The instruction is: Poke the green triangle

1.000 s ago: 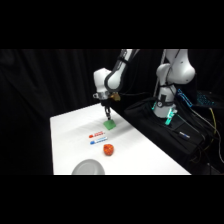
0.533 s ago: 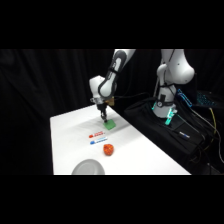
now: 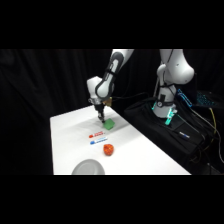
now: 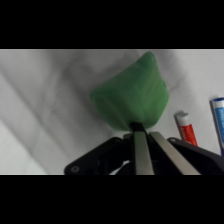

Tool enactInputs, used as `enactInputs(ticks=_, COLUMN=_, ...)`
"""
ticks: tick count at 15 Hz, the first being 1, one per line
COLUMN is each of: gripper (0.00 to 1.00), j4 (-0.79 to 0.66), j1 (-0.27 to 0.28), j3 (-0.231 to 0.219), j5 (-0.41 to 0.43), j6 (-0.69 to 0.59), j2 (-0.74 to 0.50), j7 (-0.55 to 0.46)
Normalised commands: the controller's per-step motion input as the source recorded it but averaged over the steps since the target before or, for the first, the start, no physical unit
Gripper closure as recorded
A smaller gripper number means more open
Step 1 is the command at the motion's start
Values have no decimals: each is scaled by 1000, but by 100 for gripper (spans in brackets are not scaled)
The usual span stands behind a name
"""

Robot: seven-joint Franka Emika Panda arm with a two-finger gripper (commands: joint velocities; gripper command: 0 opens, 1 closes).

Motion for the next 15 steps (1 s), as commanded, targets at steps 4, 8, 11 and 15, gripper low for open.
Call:
enactInputs(ticks=4, gripper=95, j4=-403, j1=-59, j3=4, j5=-90, j6=-59, j2=-559, j7=-41)
enactInputs(ticks=8, gripper=95, j4=-295, j1=-46, j3=-30, j5=-89, j6=-257, j2=-645, j7=-107)
enactInputs(ticks=11, gripper=69, j4=-139, j1=0, j3=-79, j5=-90, j6=-385, j2=-597, j7=-98)
enactInputs(ticks=15, gripper=31, j4=-121, j1=41, j3=-97, j5=-58, j6=-370, j2=-585, j7=-96)
